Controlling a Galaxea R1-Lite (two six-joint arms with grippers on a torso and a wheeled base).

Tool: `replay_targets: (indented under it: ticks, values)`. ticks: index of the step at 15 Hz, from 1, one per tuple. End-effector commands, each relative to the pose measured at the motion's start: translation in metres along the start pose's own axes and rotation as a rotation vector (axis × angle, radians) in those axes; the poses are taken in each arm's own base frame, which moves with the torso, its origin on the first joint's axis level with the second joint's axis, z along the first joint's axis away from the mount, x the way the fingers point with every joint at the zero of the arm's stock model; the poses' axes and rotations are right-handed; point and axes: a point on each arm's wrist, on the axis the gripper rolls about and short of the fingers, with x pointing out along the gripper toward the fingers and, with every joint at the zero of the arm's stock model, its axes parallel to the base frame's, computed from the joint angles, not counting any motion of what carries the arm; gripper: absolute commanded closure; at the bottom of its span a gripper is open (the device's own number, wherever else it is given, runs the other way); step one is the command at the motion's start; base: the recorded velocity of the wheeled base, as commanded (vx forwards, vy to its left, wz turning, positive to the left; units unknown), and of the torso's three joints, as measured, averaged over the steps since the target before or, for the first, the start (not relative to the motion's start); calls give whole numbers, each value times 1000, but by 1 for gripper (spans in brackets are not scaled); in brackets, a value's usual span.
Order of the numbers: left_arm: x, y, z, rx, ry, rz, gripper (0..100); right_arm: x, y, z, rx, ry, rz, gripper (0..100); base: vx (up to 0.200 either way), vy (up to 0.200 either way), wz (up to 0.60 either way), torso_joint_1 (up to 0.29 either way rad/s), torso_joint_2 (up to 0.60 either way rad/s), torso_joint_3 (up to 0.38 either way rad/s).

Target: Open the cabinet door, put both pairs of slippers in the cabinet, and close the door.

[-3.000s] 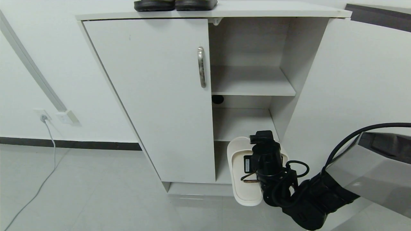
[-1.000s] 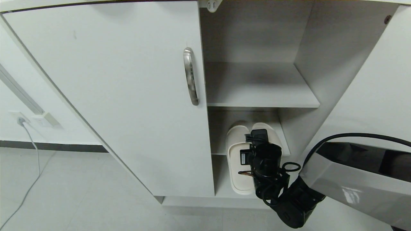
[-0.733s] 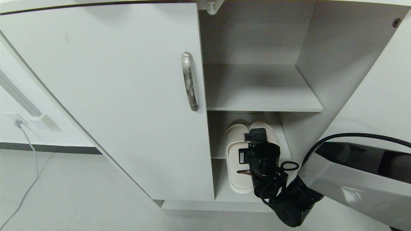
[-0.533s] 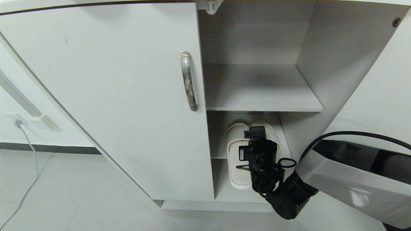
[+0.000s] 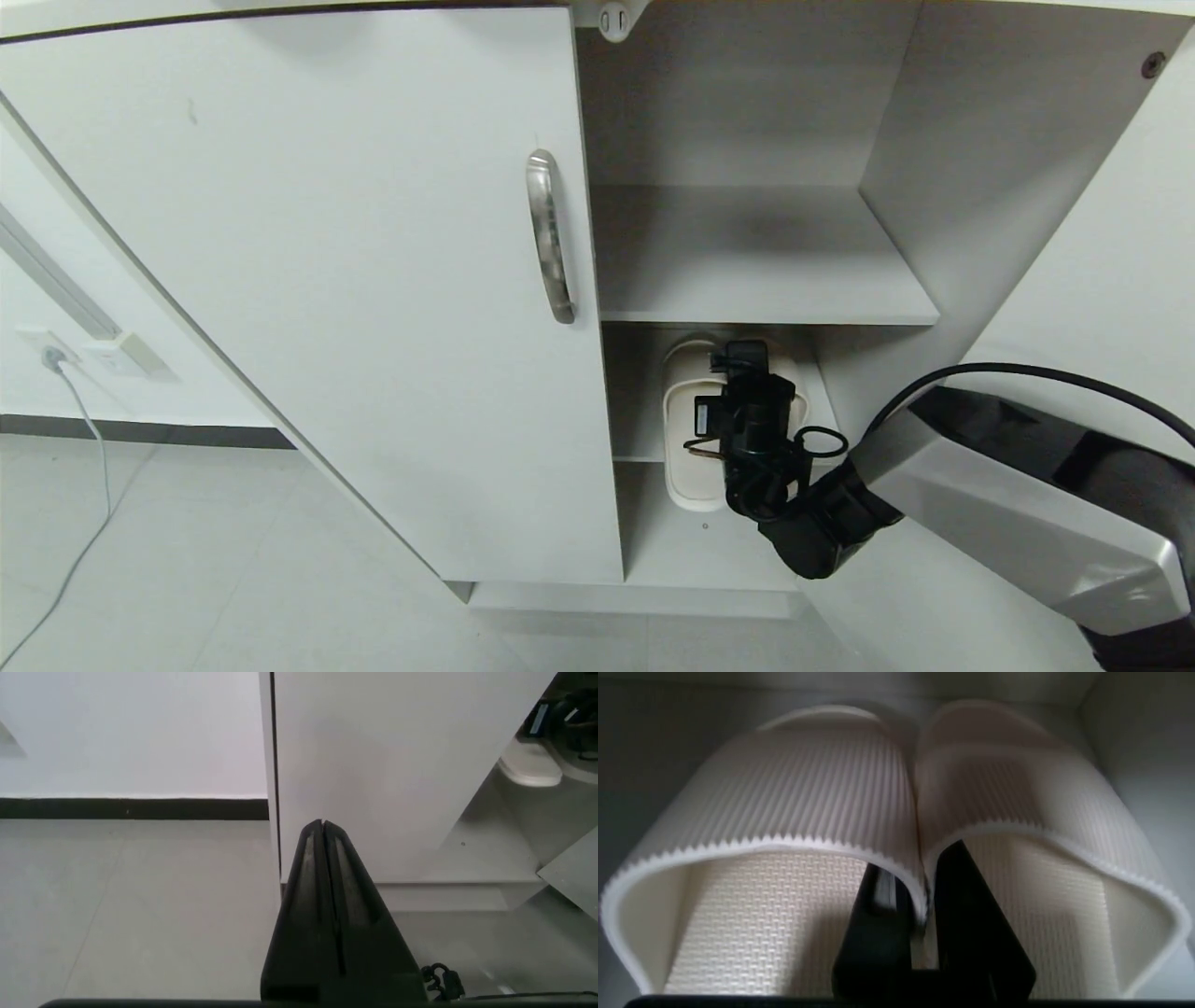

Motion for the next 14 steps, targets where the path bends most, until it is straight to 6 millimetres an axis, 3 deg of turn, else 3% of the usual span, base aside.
replay_targets:
  ticks: [1, 7, 14]
  values:
    - [0, 0, 0, -1, 1, 0, 100, 10, 1, 6, 4, -4, -10, 100, 0, 0, 0, 0, 0, 0]
    - [0, 0, 0, -1, 1, 0, 100, 28, 4, 18, 15, -22, -28, 100, 0, 0, 0, 0, 0, 0]
    - [0, 0, 0, -1, 1, 0, 100, 35, 4, 8, -1, -2, -25, 100, 0, 0, 0, 0, 0, 0]
